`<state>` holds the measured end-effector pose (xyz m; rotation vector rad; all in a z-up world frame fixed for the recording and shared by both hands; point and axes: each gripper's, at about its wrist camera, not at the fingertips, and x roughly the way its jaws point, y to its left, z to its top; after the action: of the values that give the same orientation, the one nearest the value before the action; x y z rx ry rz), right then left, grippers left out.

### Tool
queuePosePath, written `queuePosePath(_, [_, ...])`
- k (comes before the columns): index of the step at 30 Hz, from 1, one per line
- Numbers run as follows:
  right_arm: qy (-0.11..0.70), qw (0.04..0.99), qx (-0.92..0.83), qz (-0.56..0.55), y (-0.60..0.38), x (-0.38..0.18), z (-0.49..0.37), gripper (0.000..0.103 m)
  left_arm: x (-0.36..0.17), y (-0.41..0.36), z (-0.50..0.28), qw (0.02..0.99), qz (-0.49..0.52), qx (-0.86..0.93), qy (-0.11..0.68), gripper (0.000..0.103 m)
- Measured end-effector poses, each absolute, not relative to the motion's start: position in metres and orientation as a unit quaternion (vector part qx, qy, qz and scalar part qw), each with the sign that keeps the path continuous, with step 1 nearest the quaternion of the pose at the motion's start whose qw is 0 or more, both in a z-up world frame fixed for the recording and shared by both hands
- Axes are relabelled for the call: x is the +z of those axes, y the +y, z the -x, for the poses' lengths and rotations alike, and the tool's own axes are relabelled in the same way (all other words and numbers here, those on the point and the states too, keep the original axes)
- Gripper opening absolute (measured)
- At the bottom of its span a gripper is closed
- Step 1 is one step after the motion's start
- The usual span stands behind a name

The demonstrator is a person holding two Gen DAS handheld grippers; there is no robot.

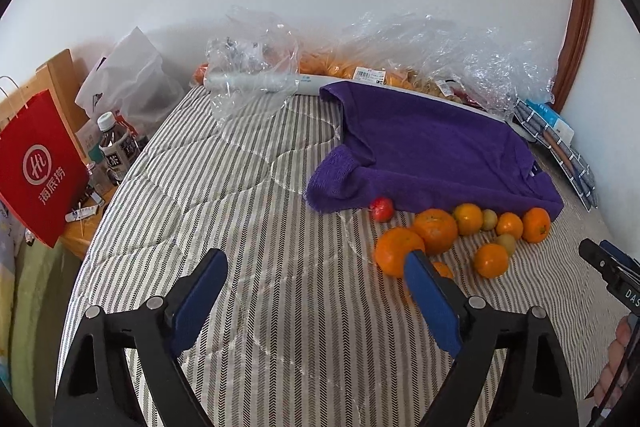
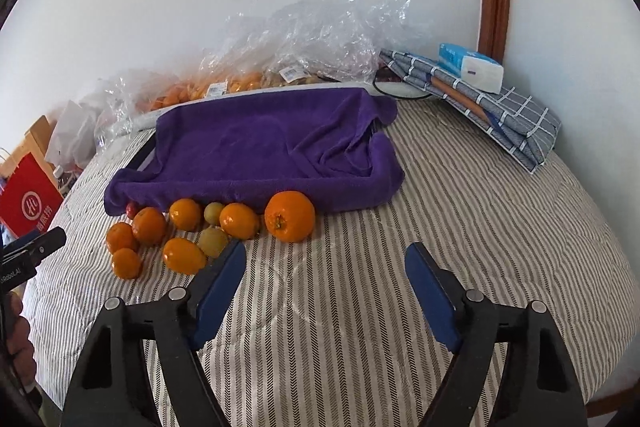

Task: Organize fruits
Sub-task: 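Reach down and grasp an orange with the right tool while the left tool grasps another orange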

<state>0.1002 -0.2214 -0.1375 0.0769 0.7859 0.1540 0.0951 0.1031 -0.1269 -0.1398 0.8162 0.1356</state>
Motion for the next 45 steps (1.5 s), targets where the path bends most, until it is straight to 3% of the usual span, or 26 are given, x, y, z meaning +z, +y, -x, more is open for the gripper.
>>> queuePosePath(6, [0.397,0.914,0.075,-0.041,-0.217,-0.152,-0.123,0.067,-0.139,0.123,-0.105,0.904,0.1,0.046,0.413,0.089])
queuePosePath(23, [0.432,0.895,0.106,-0.019,-0.193,-0.186,-0.17,0.061,-0.152,0.101,-0.124,0.9,0.11,-0.017,0.422,0.088])
queuePosePath(27, [0.438,0.891,0.117,-0.023,-0.193,-0.193,-0.176,0.047,-0.159,0.09,-0.135,0.896,0.106,-0.03,0.43,0.087])
queuePosePath(34, [0.43,0.894,0.122,-0.02,-0.192,-0.191,-0.169,0.042,-0.17,0.082,-0.149,0.884,0.13,-0.061,0.444,0.068])
queuePosePath(36, [0.428,0.895,0.125,-0.027,-0.194,-0.19,-0.166,0.041,-0.174,0.079,-0.153,0.88,0.127,-0.066,0.453,0.057])
queuePosePath(45, [0.422,0.898,0.123,-0.032,-0.202,-0.186,-0.153,0.041,-0.178,0.076,-0.154,0.876,0.138,-0.089,0.454,0.039])
